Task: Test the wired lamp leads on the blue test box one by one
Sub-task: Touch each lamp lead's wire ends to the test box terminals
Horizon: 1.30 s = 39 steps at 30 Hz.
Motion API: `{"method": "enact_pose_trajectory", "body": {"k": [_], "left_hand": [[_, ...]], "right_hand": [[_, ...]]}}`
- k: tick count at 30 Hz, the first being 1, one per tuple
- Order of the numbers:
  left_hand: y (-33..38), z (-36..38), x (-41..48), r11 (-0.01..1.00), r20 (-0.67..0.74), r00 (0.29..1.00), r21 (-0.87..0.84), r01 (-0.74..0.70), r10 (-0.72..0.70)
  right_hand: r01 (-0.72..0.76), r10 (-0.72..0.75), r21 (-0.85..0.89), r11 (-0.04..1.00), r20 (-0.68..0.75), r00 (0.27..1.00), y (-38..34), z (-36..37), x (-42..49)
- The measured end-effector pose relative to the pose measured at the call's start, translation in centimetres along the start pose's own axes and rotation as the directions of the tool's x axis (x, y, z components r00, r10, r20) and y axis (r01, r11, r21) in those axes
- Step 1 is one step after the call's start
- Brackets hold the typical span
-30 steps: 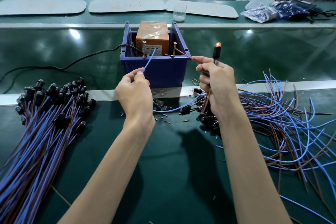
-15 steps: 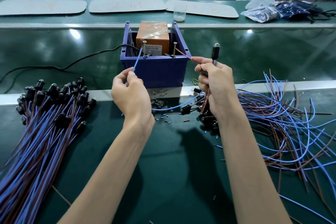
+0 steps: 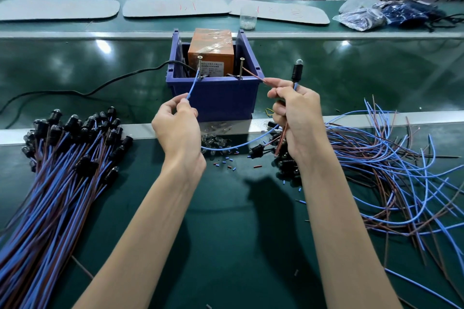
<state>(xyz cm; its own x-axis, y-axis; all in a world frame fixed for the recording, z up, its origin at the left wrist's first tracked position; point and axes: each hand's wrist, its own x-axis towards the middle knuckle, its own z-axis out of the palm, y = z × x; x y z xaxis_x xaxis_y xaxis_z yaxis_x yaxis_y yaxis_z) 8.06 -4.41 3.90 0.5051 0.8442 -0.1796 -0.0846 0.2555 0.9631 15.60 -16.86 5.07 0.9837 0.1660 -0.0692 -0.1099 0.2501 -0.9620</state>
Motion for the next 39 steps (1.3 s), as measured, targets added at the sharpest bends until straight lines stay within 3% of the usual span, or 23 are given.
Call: {"method": "enact_pose_trajectory", "body": {"k": [16, 24, 39], "left_hand": [[0.3, -0.2, 0.3, 1.000, -0.032, 0.999, -0.015, -0.006, 0.006], [1.1, -0.8, 1.1, 0.998, 0.088, 0.996, 0.067, -0.004, -0.002], [1.4, -0.8, 0.5, 0.996, 0.084, 0.996, 0.086, -0.039, 0.031]], "right_hand": [[0.008, -0.008, -0.010, 1.000, -0.020, 1.000, 0.2, 0.0, 0.1], [-0.006, 0.006, -0.030, 1.000, 0.025, 1.000, 0.3, 0.3, -0.1], [-0.023, 0.022, 0.016, 1.000, 0.034, 0.999, 0.2, 0.4, 0.0]]}}
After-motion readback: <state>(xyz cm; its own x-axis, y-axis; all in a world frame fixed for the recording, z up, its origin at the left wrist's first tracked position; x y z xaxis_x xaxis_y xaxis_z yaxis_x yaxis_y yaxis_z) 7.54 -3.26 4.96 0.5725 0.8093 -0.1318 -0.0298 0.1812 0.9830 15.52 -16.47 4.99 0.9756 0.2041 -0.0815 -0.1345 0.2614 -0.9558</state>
